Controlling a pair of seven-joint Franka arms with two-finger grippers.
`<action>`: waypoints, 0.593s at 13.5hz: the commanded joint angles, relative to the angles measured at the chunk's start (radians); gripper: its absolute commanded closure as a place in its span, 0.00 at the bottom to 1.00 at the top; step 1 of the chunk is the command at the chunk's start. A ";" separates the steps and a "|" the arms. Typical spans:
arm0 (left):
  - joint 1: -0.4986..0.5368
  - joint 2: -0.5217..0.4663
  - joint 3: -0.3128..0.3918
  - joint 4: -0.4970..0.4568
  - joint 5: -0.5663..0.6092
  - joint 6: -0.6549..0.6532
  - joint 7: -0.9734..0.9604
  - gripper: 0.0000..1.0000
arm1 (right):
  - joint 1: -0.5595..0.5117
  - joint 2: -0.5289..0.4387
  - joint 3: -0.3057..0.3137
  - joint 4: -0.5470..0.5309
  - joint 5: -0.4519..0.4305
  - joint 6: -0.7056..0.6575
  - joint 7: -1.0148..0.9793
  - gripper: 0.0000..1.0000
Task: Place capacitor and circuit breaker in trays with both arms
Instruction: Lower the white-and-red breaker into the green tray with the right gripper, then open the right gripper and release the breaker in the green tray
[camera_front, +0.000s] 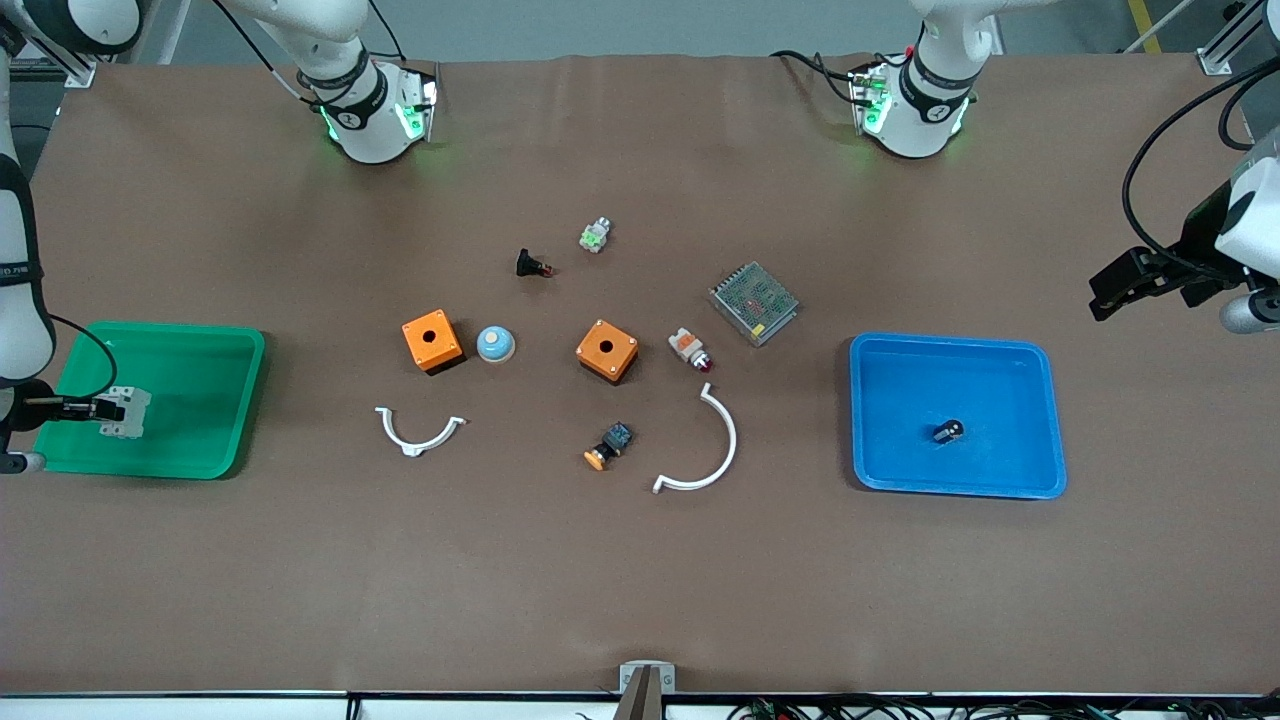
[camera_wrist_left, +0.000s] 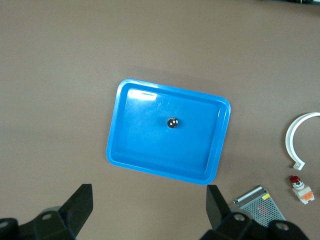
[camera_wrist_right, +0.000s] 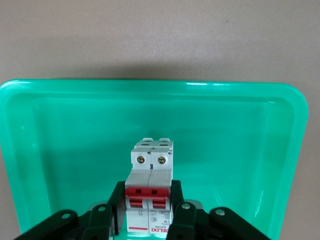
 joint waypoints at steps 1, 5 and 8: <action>0.012 -0.035 -0.007 0.002 -0.016 -0.042 0.049 0.00 | -0.029 0.011 0.025 0.002 0.014 0.004 -0.021 0.91; 0.010 -0.069 -0.002 0.002 -0.018 -0.071 0.047 0.00 | -0.035 0.023 0.029 0.001 0.017 0.007 -0.021 0.89; 0.010 -0.072 -0.008 0.002 -0.018 -0.103 0.047 0.00 | -0.035 0.032 0.029 0.001 0.019 0.013 -0.021 0.84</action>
